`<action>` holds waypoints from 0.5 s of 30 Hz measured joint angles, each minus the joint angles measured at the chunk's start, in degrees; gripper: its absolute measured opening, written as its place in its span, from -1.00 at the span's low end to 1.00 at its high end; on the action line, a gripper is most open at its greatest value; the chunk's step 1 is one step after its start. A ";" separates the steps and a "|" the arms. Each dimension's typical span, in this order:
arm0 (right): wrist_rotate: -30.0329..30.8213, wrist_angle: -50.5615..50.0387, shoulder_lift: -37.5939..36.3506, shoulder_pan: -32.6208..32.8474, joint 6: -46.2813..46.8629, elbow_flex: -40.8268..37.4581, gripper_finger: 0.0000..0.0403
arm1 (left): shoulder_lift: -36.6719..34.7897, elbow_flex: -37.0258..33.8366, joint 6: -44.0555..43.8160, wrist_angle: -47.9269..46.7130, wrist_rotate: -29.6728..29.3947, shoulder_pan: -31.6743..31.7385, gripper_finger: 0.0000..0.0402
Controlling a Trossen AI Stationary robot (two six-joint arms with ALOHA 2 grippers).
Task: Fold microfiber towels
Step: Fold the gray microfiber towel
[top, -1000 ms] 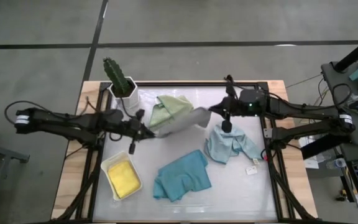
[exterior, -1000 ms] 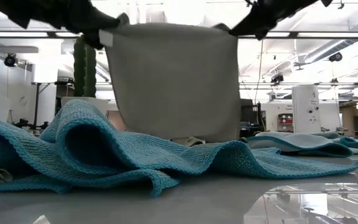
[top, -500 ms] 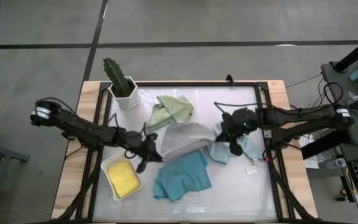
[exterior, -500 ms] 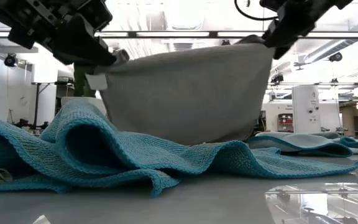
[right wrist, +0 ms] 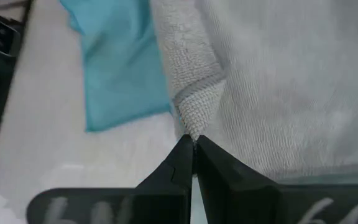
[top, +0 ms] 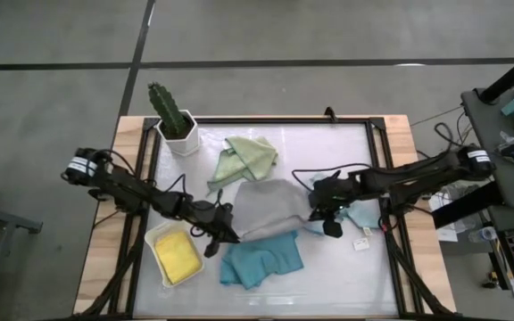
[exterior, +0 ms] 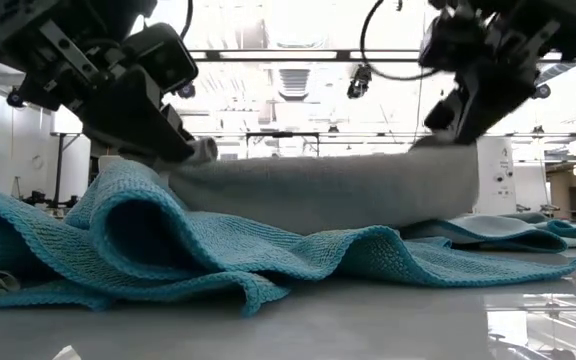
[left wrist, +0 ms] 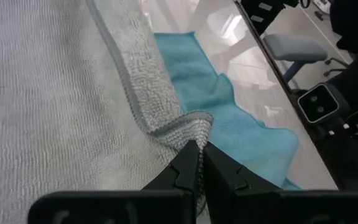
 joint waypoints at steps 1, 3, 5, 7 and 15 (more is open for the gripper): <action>-0.09 -0.02 1.10 0.00 0.19 -0.04 -0.96 | 0.22 -0.06 -0.15 -0.05 0.00 0.00 -1.00; -0.72 0.34 3.22 0.00 0.33 -0.04 -0.96 | 0.75 -0.08 -0.23 0.31 0.00 0.00 -1.00; -1.05 0.37 5.12 0.00 0.23 -0.04 -0.96 | 0.94 -0.10 -0.23 0.21 -0.03 0.00 -1.00; -1.09 0.52 6.71 -0.01 0.15 -0.04 -0.96 | 0.94 -0.13 -0.22 0.46 -0.07 0.00 -1.00; -1.13 0.86 9.49 -0.02 0.09 -0.04 -0.96 | 0.68 -0.13 -0.13 0.38 -0.29 0.07 -1.00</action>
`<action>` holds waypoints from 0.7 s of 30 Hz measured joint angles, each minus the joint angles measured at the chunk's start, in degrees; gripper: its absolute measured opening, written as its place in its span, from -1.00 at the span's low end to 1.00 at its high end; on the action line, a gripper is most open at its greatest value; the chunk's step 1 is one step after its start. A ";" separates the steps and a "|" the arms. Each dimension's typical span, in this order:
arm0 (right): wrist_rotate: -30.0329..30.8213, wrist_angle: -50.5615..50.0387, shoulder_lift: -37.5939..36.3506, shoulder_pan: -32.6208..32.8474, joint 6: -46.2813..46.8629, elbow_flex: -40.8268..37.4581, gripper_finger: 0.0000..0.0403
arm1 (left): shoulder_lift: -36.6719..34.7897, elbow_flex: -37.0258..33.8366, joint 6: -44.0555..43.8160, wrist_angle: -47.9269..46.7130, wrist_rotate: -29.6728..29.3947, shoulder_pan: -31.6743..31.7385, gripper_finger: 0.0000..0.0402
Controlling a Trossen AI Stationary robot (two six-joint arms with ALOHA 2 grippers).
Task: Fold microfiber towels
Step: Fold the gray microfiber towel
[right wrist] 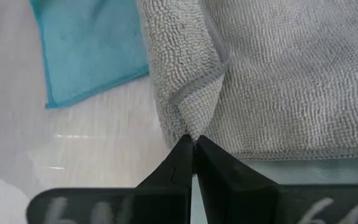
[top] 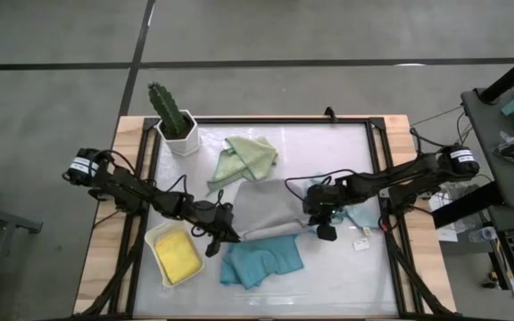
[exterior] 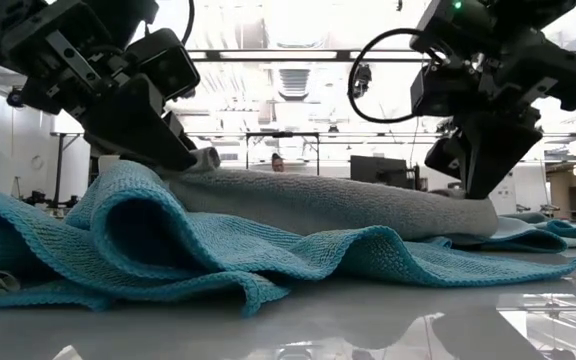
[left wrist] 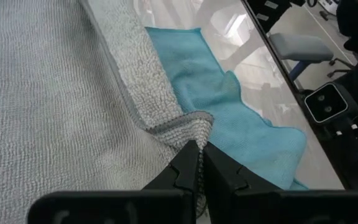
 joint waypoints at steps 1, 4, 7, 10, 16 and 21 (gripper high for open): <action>0.01 -0.04 0.00 0.00 0.00 0.00 -0.96 | 0.02 0.00 0.07 0.07 -0.04 0.00 -1.00; 0.00 0.36 -0.18 0.00 0.00 0.00 -0.96 | 0.09 -0.02 0.17 -0.04 -0.13 0.00 -1.00; -0.03 1.06 -0.43 0.00 -0.05 0.00 -0.96 | 0.09 -0.17 0.17 -0.01 -1.14 -0.01 -1.00; -0.03 1.52 -0.44 0.00 -0.12 0.00 -0.96 | 0.09 -0.29 0.18 -0.01 -1.66 0.00 -1.00; -0.02 2.13 -0.45 0.00 -0.24 0.00 -0.96 | 0.09 -0.35 0.25 -0.02 -1.72 0.00 -1.00; 0.00 2.54 -0.48 0.00 -0.60 0.00 -0.96 | 0.09 -0.46 0.26 -0.04 -1.81 0.00 -1.00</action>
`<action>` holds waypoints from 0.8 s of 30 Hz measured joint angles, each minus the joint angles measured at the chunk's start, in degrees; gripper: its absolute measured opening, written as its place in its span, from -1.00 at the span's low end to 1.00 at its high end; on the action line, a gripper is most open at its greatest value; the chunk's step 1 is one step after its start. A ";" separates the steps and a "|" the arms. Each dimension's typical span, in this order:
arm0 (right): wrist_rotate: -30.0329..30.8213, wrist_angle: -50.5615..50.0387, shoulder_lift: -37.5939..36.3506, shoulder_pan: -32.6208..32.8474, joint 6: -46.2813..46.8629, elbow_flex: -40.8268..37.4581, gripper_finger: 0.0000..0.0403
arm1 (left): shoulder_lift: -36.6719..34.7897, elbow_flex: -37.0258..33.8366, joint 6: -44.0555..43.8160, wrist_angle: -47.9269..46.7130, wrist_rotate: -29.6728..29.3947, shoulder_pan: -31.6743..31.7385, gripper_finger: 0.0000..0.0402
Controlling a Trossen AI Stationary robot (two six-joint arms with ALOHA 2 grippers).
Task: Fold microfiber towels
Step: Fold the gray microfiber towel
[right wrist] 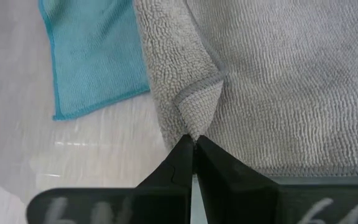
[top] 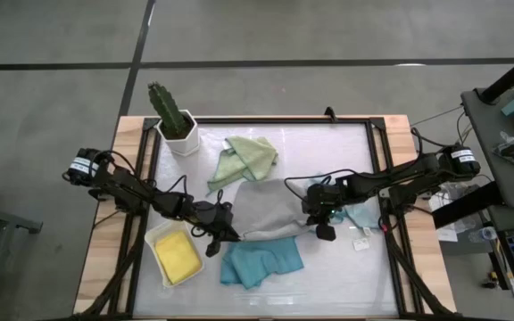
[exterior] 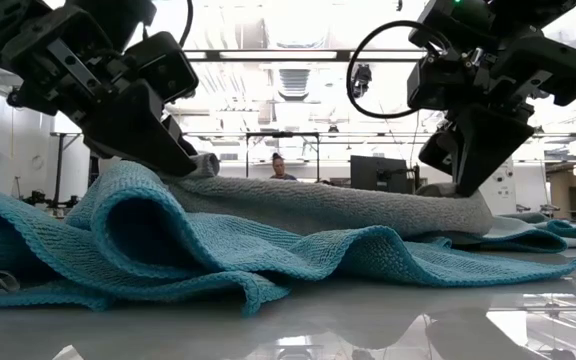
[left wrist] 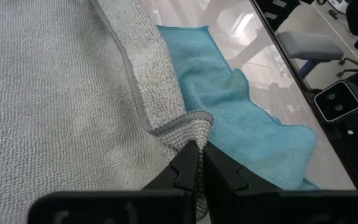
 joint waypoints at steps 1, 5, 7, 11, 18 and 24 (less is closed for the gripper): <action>0.02 -0.01 0.00 0.00 -0.20 0.00 -0.96 | 0.00 -0.02 0.00 -0.02 -0.02 0.00 -1.00; 0.04 0.09 0.00 0.00 -0.34 0.00 -0.96 | 0.00 -0.02 0.00 0.02 -0.13 0.00 -1.00; 0.07 0.19 0.00 0.00 -0.34 0.00 -0.96 | 0.01 -0.02 0.00 0.03 -0.22 0.00 -1.00; 0.07 0.26 0.00 0.00 -0.33 0.00 -0.96 | 0.00 -0.02 0.00 0.02 -0.23 0.00 -1.00; 0.09 2.60 0.00 0.00 -1.00 0.00 -0.96 | 0.01 -0.03 -0.01 0.02 -1.66 0.00 -1.00; -3.33 2.07 0.00 -0.04 -0.45 0.00 -0.96 | 0.00 -0.13 -1.20 -0.07 1.22 -0.36 -1.00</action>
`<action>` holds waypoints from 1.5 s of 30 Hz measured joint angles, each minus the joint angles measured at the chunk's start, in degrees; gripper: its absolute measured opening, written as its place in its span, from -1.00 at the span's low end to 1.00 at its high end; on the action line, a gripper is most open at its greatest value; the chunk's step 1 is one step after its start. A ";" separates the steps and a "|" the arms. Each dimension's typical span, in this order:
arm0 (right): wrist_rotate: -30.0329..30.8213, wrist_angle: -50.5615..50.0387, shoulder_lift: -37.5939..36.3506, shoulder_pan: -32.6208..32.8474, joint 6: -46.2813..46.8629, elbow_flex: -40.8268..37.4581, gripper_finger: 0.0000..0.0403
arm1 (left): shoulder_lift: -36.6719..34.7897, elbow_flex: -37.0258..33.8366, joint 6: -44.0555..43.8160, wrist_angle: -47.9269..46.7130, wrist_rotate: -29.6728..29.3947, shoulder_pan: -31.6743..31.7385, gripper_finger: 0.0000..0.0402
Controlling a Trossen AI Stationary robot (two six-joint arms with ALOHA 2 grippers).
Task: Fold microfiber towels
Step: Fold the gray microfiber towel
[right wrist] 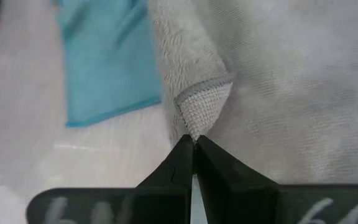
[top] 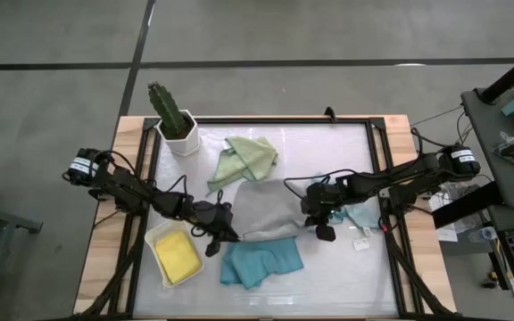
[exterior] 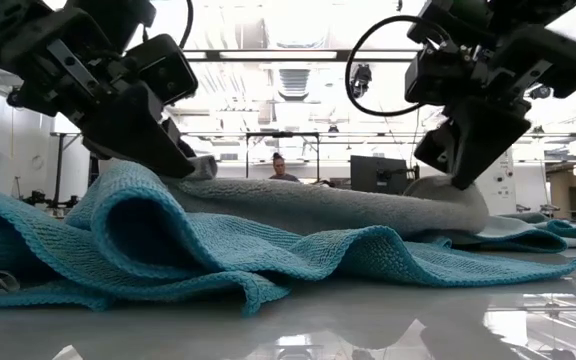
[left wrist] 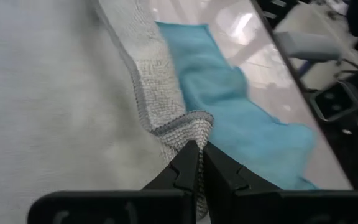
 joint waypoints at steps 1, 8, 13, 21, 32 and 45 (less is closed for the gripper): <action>-1.20 0.03 0.00 0.01 0.17 0.00 -0.96 | 0.00 0.01 -0.57 0.01 0.48 -0.09 -1.00; -1.13 0.38 0.00 -0.43 -0.58 0.00 -0.96 | -0.11 0.02 0.73 -1.06 0.68 0.57 -1.00; -0.95 0.96 0.00 -3.28 -1.22 0.00 -0.96 | -1.47 0.09 2.47 -3.21 0.24 3.11 -1.00; 1.85 0.04 -1.84 -9.76 -3.03 0.79 -0.96 | -7.67 -0.02 8.88 -7.97 0.09 8.69 -1.00; 16.09 -5.11 -10.73 -19.47 -12.95 12.70 -0.96 | -36.01 5.61 23.43 -31.61 0.11 22.29 -1.00; 19.17 -13.22 -11.23 -18.32 -17.23 24.29 -0.96 | -49.10 10.21 28.87 -36.01 9.82 29.83 -1.00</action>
